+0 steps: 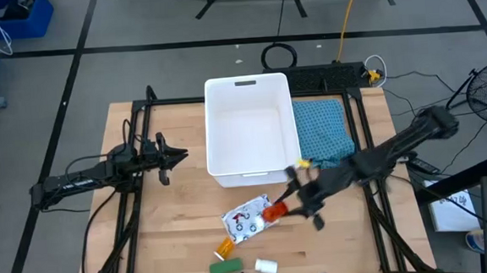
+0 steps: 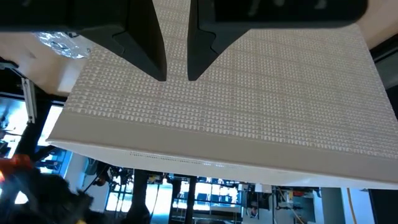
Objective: Pick & place medical supplies in basket/bin
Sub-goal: Put the red medicine bottle into the white bin
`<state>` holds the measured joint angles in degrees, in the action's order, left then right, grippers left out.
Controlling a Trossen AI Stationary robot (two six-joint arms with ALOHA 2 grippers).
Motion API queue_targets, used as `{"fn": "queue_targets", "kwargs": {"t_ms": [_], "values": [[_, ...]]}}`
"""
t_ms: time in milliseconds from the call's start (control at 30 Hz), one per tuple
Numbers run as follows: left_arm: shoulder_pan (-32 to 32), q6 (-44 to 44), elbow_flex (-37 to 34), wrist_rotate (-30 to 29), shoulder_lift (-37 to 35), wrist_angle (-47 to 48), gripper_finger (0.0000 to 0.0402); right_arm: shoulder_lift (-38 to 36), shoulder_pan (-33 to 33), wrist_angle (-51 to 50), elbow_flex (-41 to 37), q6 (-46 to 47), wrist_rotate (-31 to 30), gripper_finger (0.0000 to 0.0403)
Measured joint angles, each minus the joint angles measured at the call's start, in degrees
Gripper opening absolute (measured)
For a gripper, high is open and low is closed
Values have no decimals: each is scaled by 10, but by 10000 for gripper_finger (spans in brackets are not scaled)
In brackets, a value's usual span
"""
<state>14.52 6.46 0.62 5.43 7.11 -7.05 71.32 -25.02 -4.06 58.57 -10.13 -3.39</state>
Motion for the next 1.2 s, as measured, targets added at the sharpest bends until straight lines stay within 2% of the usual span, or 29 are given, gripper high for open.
{"fn": "queue_targets", "kwargs": {"t_ms": [167,300,500,633,767,967,1100,1200], "values": [[0,-1,0,0,0,0,67,-119,3,0,-55,-18,0,147],[0,-1,0,0,0,0,67,-228,15,35,-136,-16,-57,151],[0,0,0,0,0,0,67,-409,22,130,-275,1,-69,146],[0,0,0,0,0,1,67,-487,23,141,-344,27,-124,145],[0,0,0,0,0,0,67,-513,28,221,-404,22,-134,147],[0,0,0,0,0,0,67,-508,58,344,-469,7,-131,147],[0,0,0,0,0,0,67,-477,85,356,-439,10,-115,145],[0,0,0,0,0,0,67,-415,112,347,-379,10,-110,145]]}}
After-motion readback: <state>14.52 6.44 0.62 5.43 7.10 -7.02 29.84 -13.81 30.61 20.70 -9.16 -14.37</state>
